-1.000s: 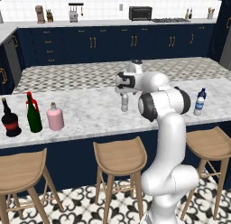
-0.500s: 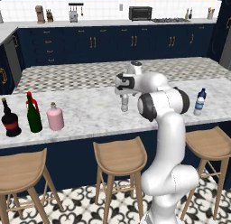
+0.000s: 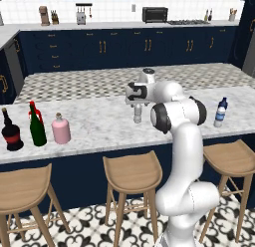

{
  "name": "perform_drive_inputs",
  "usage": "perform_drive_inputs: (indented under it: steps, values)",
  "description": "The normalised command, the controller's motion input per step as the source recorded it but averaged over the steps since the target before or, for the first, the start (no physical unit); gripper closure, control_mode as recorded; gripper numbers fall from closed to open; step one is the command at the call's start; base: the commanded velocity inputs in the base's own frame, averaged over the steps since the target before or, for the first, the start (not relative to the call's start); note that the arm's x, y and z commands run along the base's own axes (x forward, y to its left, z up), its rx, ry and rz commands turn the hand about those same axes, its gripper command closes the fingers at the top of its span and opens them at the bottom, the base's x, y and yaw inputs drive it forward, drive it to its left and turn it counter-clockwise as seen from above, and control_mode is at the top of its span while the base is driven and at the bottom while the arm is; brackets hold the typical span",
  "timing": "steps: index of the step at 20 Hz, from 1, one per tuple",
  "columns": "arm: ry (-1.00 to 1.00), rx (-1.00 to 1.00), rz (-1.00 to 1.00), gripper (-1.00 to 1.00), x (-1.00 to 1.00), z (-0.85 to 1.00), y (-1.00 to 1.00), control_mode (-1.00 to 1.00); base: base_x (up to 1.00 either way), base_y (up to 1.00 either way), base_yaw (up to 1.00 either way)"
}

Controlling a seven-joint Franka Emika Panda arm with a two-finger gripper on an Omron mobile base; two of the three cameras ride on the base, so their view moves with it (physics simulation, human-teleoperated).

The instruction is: Move the plastic bottles in the middle to the plastics group, and the glass bottles in the middle to the glass group.

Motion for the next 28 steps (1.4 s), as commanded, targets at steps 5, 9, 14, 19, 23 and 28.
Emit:
perform_drive_inputs:
  steps: [5, 9, 14, 19, 23, 28]
  values:
    - [0.0, 0.0, 0.01, -1.0, 0.16, -0.04, 0.0, -1.0, 0.0, 0.0, 0.0]
    - [0.0, 0.0, 0.0, -1.0, 0.03, -0.14, 0.0, -1.0, 0.0, 0.0, 0.0]
    - [0.02, 0.0, 0.0, -1.0, 0.0, -0.06, 0.0, -1.0, 0.0, 0.0, 0.0]
    - [0.01, 0.0, 0.0, 1.0, 0.0, -0.01, 0.0, -1.0, 0.0, 0.0, 0.0]
    - [0.0, 0.0, 0.0, 1.0, 0.0, 0.0, 0.0, -1.0, 0.0, 0.0, 0.0]
    - [0.0, 0.0, 0.0, 1.0, 0.0, 0.04, 0.0, -1.0, 0.0, 0.0, 0.0]
